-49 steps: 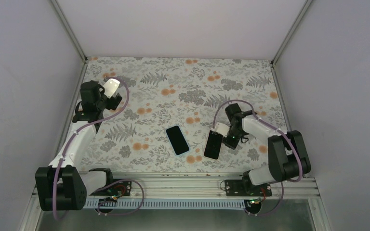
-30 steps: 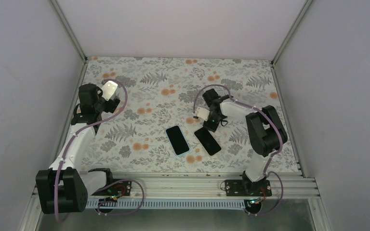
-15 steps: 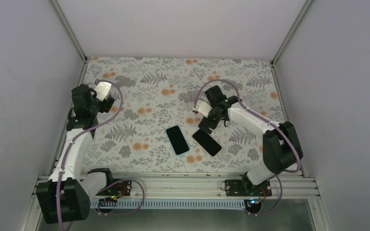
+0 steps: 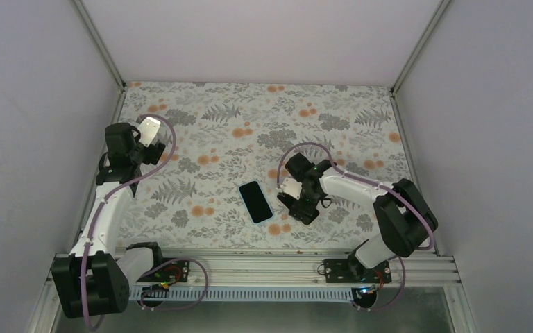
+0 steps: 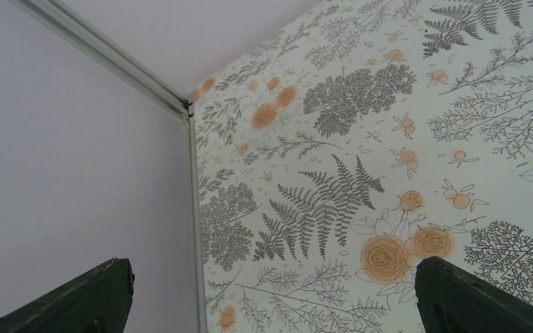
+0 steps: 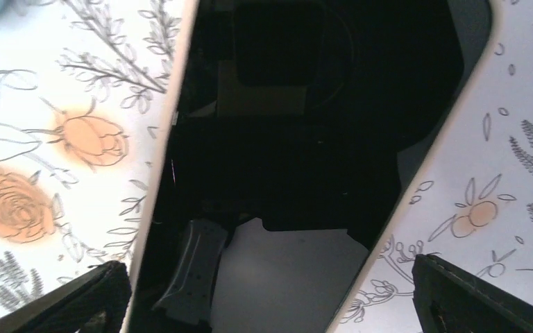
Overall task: Take the phone out of the phone case
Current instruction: Pick up the phone at the center of the board.
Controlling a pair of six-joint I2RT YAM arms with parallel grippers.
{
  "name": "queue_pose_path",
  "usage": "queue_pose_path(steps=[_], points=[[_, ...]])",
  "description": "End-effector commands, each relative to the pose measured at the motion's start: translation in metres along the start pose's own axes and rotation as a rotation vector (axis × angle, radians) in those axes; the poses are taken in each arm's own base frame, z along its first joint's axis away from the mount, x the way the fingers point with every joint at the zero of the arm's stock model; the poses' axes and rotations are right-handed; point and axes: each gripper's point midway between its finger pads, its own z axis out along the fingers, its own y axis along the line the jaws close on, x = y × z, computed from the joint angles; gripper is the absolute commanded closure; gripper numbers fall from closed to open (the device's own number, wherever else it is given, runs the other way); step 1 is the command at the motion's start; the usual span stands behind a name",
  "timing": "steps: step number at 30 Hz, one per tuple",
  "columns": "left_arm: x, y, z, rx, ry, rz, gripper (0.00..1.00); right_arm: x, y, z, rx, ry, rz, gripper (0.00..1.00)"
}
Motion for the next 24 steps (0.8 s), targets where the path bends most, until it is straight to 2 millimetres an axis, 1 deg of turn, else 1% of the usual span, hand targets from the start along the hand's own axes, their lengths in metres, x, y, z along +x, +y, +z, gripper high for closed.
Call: queue_pose_path(steps=[1,5,9,11,17,20,24], points=[[-0.004,0.011,-0.004,-0.034,0.008,-0.012,0.00,0.001,-0.011,0.007,0.072,0.028,0.027,0.00],[-0.001,0.011,-0.004,-0.043,0.017,-0.006,0.00,0.001,-0.003,0.013,0.030,0.032,0.022,0.00],[0.000,0.009,-0.002,-0.033,0.022,-0.009,0.00,-0.012,0.012,0.004,-0.067,-0.032,0.018,0.00],[0.001,0.007,-0.001,-0.025,0.024,-0.009,0.00,-0.013,0.014,0.002,-0.079,-0.035,0.023,0.00],[0.001,0.007,0.004,-0.023,0.022,-0.018,0.00,-0.001,0.011,0.018,-0.057,0.035,0.033,0.00],[0.001,0.004,0.006,-0.009,0.021,-0.016,0.00,0.012,0.003,0.029,0.017,0.099,0.007,0.00],[-0.003,-0.002,0.006,0.035,0.016,-0.001,0.00,0.026,-0.001,0.043,0.056,0.140,-0.012,0.01]])
